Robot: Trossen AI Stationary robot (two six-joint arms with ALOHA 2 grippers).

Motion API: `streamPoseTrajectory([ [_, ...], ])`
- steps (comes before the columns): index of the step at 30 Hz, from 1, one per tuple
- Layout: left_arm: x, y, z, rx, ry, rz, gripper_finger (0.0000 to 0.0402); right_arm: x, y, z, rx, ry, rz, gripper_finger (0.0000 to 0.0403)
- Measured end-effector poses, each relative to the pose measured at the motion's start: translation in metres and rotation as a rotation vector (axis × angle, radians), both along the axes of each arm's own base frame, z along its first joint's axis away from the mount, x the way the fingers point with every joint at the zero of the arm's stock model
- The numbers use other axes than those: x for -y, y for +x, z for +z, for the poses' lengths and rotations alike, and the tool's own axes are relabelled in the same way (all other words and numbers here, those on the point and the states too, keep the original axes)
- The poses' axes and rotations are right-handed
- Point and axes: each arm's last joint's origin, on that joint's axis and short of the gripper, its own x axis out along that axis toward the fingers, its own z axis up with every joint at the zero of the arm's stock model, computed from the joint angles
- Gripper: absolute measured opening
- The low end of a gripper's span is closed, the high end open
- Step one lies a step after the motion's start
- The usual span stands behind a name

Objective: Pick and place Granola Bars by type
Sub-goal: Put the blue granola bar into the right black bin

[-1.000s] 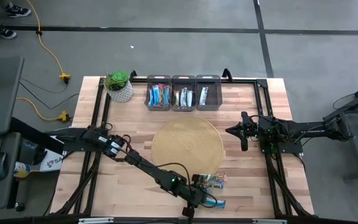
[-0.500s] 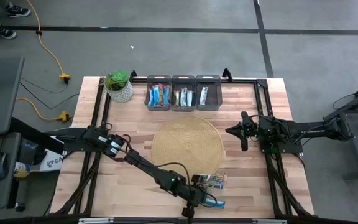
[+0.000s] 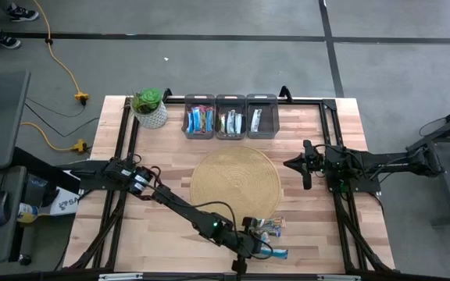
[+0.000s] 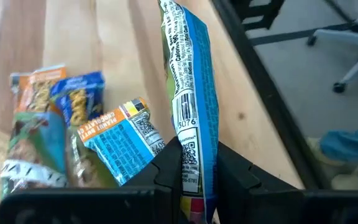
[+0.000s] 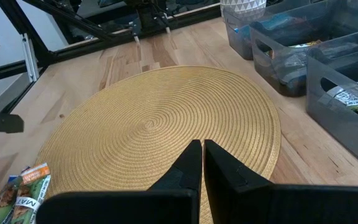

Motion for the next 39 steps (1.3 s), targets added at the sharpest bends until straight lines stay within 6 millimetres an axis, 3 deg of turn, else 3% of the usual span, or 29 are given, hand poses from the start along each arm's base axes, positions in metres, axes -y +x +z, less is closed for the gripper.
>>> streamPoseTrajectory([
  [17, -0.024, 0.004, -0.008, -0.099, 0.058, 0.052, 0.0062, 0.0, 0.0, 0.0, 0.0, 0.0, 0.0, 0.0],
  [29, -0.031, 0.008, -0.009, -0.119, 0.015, 0.014, 0.013, 0.0, 0.0, 0.0, 0.0, 0.0, 0.0, 0.0],
  [39, -0.029, 0.009, -0.008, -0.117, -0.017, -0.041, 0.0136, 0.0, 0.0, 0.0, 0.0, 0.0, 0.0, 0.0],
])
